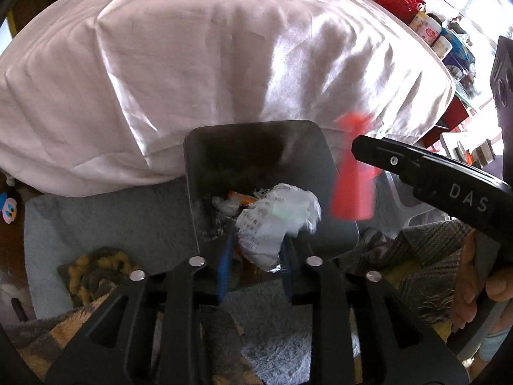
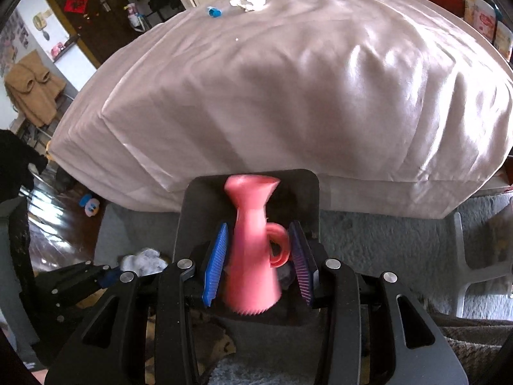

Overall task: Collect trash
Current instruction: 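Carry the pink jug and foil ball into the black bin while both tools open, then grasp the white tissue with the right tool while the left tool grasps the blue-capped bottle, then carry the tissue and blue-capped bottle into the black bin while both tools open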

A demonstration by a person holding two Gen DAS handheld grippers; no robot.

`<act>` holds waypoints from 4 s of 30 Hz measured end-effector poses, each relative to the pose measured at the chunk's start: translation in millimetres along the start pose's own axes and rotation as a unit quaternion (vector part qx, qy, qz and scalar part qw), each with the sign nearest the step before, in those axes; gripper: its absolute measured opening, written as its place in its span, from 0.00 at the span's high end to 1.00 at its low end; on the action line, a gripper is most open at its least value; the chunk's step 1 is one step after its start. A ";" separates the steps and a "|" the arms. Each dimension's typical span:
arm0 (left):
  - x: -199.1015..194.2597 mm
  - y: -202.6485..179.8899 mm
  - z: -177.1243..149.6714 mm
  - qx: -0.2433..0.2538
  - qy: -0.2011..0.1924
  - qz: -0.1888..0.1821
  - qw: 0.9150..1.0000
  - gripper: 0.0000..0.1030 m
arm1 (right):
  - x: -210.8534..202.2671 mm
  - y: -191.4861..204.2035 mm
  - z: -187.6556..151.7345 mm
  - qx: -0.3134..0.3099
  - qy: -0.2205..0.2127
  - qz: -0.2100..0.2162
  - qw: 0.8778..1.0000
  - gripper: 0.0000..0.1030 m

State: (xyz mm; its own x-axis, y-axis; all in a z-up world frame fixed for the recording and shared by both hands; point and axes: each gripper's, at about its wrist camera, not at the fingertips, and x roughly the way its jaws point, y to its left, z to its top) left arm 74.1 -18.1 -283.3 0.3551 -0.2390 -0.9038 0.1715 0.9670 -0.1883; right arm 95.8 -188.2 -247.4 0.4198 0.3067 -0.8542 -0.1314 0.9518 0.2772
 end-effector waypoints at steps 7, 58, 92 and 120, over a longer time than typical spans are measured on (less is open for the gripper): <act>-4.6 3.0 1.8 -0.003 -0.007 0.018 1.000 0.38 | -5.3 -5.1 4.4 0.017 -0.013 -0.002 1.000 0.44; -63.0 81.8 276.6 -0.028 -0.131 0.132 0.982 0.11 | 18.8 2.4 266.8 0.018 -0.062 0.018 0.998 0.40; 63.7 46.5 377.8 0.002 -0.120 0.100 0.988 0.59 | 54.4 -34.8 320.8 -0.025 -0.109 -0.019 0.994 0.87; -132.9 -5.1 285.3 0.039 -0.188 0.094 0.977 0.83 | -95.5 15.0 240.5 -0.055 -0.152 -0.010 0.987 0.87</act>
State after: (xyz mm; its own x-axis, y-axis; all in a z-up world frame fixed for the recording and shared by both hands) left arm 288.2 -16.4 -52.6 0.6966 -0.0870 -0.7121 0.1343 0.9909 0.0104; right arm 269.7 -204.2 -55.9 0.6717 0.2889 -0.6821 -0.2098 0.9573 0.1989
